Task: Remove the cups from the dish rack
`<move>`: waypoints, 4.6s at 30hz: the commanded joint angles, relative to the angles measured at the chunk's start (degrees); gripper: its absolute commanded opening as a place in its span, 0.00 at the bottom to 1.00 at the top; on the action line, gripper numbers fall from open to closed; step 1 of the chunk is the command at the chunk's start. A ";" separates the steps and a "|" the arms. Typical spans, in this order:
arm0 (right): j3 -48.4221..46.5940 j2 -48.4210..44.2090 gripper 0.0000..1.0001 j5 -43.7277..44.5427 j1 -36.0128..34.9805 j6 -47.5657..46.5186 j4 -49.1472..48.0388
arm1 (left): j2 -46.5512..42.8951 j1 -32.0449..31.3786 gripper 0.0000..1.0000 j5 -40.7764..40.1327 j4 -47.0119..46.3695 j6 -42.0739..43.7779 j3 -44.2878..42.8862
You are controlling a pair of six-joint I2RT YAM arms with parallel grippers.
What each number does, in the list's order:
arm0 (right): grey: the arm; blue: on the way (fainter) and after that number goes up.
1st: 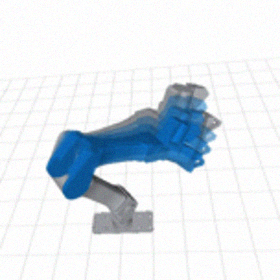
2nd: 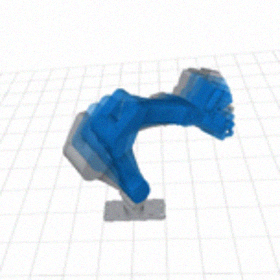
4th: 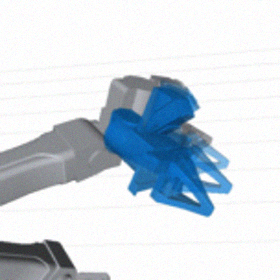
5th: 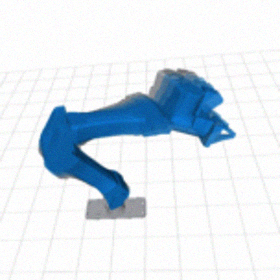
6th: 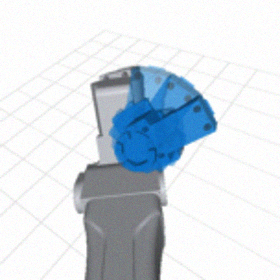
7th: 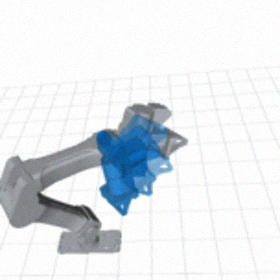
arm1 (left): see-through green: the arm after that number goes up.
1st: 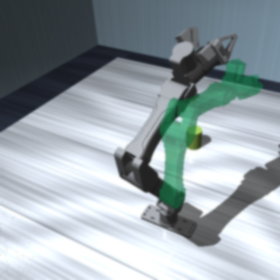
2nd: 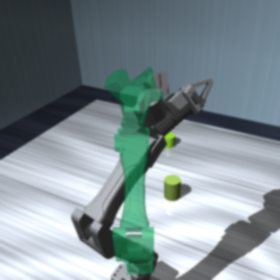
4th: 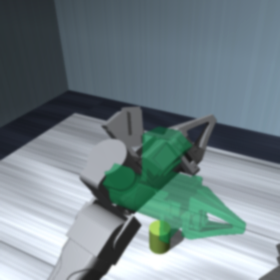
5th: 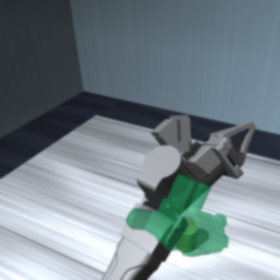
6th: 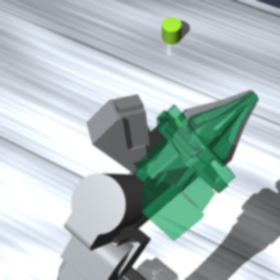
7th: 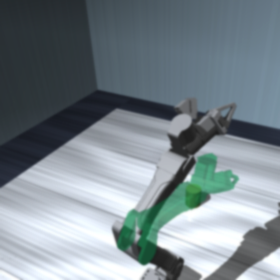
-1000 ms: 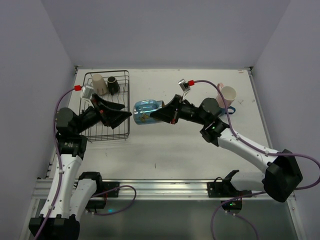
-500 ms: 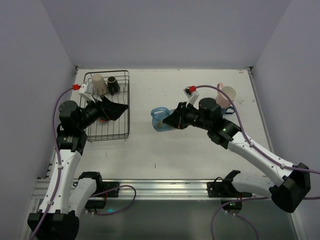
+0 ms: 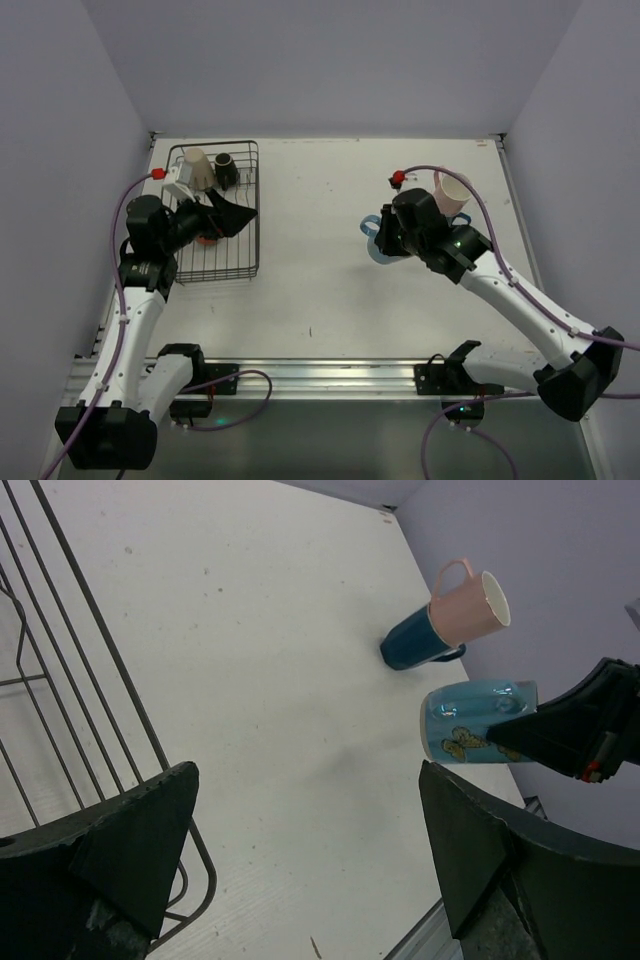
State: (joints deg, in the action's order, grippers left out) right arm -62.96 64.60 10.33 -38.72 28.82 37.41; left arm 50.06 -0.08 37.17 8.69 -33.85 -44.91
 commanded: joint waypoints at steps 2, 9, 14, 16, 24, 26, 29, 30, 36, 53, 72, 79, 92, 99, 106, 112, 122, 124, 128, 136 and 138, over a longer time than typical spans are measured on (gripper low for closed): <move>-8.65 7.02 0.00 9.53 0.75 -4.03 -2.08 | 0.30 0.08 0.93 -0.60 -0.17 -0.17 -0.01; -19.99 20.82 0.00 12.17 5.14 -5.79 3.01 | 1.44 0.08 0.93 -7.61 8.35 4.22 -2.73; -25.36 28.11 0.00 11.47 8.22 -7.19 5.74 | 2.58 0.08 0.96 -21.66 16.62 6.16 -7.12; -26.51 29.79 0.00 11.21 9.27 -7.55 6.27 | 3.02 0.08 0.97 -24.15 17.59 6.25 -7.74; -29.33 36.38 0.00 8.84 12.00 -9.57 6.02 | 0.66 0.08 0.97 -28.55 18.38 5.81 -7.83; -29.50 37.26 0.00 7.26 12.61 -9.75 5.49 | 0.12 0.08 0.98 -30.56 18.56 6.16 -8.18; -28.71 38.15 0.00 4.09 13.76 -9.92 3.91 | 0.73 0.08 0.99 -35.12 20.22 6.86 -9.32; -28.80 38.49 0.00 3.74 14.11 -9.83 3.73 | 1.96 0.08 1.00 -36.36 20.84 6.95 -9.85; -28.62 41.13 0.00 2.42 15.16 -10.27 2.67 | 8.72 0.08 1.00 -39.98 23.57 7.39 -11.78; -27.84 44.21 0.00 -0.39 15.61 -10.01 0.04 | 16.29 0.08 1.00 -51.66 22.33 10.99 -12.84; -25.64 25.25 0.57 -2.94 15.17 -10.63 1.18 | 25.69 0.08 1.00 -50.79 20.49 11.70 -15.91; -22.48 14.43 0.59 -3.38 12.44 -11.50 1.27 | 30.09 0.08 1.00 -49.74 19.61 11.96 -18.02; -19.13 9.49 0.59 -6.55 11.74 -12.12 -0.67 | 38.61 0.08 0.97 -46.66 18.56 12.75 -21.45; -17.20 8.62 0.59 -8.22 11.65 -11.59 -1.72 | 39.50 0.08 0.68 -47.27 18.64 13.28 -21.54; -16.76 8.61 0.59 -9.09 9.72 -10.63 -1.99 | 39.50 0.08 0.00 -46.14 19.70 13.11 -22.77; -15.18 9.93 0.59 -23.40 8.49 -6.07 -5.84 | 30.81 0.08 0.00 -42.62 19.52 11.88 -22.59; -13.51 15.73 0.65 -47.39 8.57 8.61 -22.97 | 13.07 0.08 0.00 -26.90 18.74 6.95 -21.63; -13.07 17.22 0.65 -49.86 8.57 11.77 -25.97 | 10.86 0.08 0.00 -23.13 17.42 6.25 -21.19; -10.52 18.98 0.63 -56.81 8.57 19.41 -41.20 | 4.89 0.08 0.00 -13.56 11.37 2.92 -18.03; -7.26 25.57 0.62 -69.92 8.49 44.30 -77.12 | -1.89 0.08 0.00 0.78 -9.10 -10.61 -7.06; -7.88 26.72 0.62 -69.66 8.40 44.48 -76.96 | -2.95 0.08 0.00 2.03 -15.68 -14.56 -4.94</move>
State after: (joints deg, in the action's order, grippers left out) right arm -69.91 90.87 -54.65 -30.11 65.30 -26.37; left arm 49.52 -0.05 31.20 10.26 -39.64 -51.55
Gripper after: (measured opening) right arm 0.622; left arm 0.749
